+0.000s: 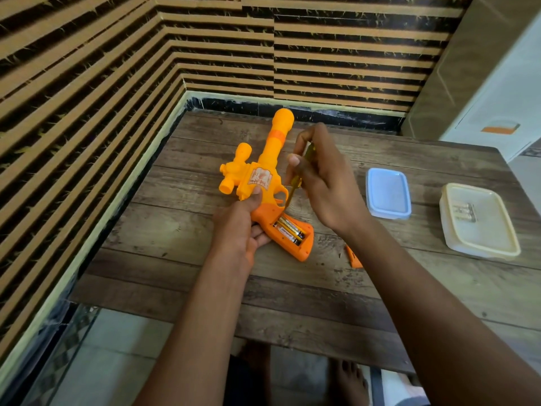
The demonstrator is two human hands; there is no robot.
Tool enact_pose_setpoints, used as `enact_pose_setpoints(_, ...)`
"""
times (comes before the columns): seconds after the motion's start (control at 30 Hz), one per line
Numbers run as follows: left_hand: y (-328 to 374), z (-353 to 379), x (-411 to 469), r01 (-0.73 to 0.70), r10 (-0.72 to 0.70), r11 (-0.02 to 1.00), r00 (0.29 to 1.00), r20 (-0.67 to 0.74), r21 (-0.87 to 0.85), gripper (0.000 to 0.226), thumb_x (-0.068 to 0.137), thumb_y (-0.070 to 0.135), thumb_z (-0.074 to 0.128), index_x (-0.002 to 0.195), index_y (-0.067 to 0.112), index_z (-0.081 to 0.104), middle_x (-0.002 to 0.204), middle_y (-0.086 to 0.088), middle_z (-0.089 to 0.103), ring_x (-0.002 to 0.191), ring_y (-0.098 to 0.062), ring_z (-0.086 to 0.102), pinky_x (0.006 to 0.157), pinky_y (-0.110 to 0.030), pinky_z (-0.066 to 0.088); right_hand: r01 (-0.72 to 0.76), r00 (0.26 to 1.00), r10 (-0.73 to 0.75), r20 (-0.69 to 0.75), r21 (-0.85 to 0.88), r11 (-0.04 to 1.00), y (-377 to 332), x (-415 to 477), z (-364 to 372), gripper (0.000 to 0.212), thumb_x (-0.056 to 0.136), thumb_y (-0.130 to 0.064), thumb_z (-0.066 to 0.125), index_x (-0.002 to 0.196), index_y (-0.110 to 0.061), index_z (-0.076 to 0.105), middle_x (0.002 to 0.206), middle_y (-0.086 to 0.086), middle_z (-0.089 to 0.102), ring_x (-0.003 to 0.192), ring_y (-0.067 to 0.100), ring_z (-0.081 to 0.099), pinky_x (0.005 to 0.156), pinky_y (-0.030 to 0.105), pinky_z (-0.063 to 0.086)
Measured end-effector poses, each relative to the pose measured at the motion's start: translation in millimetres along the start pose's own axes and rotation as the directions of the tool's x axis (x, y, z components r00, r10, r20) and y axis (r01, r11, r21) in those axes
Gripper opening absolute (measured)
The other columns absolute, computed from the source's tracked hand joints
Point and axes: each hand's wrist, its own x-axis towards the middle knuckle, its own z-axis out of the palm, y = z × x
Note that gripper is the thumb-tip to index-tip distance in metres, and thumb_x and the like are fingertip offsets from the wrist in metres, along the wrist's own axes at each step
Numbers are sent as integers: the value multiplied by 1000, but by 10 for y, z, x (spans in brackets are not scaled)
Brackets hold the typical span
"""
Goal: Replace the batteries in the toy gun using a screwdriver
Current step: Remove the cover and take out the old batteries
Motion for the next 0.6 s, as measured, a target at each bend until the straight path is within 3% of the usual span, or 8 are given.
enact_pose_setpoints(0.2,9,11,-20,5,-5,1000,1000,-2,-10,39,94,31,74,129,16,65,111,-13,78,84,-24,79,61,-39,63,-68,998,66,22,77,995,33,16,-1,5,108,-8,49,105,-6,45,78,8,67,60,6,61,57,16,43)
enact_pose_setpoints(0.4,19,22,-27,12,-12,1000,1000,-1,-13,37,95,30,73,128,16,64,108,-13,77,84,-24,78,62,-38,62,-117,992,124,-25,188,975,32,-19,0,9,109,-6,47,102,-11,43,80,15,68,53,3,60,48,15,42)
enact_pose_setpoints(0.53,11,19,-27,7,-7,1000,1000,-3,-3,38,95,30,73,129,16,65,109,-13,78,82,-23,79,58,-36,62,-50,999,49,15,79,996,32,-11,-2,7,108,-7,49,104,-10,45,79,11,70,58,4,61,55,15,42)
enact_pose_setpoints(0.6,9,13,-25,8,-8,1000,1000,-5,-1,39,94,30,74,129,16,65,110,-13,78,82,-23,79,55,-35,62,1,997,-1,72,-4,1000,31,39,10,6,107,-9,51,105,-6,47,77,8,71,61,7,63,55,24,45)
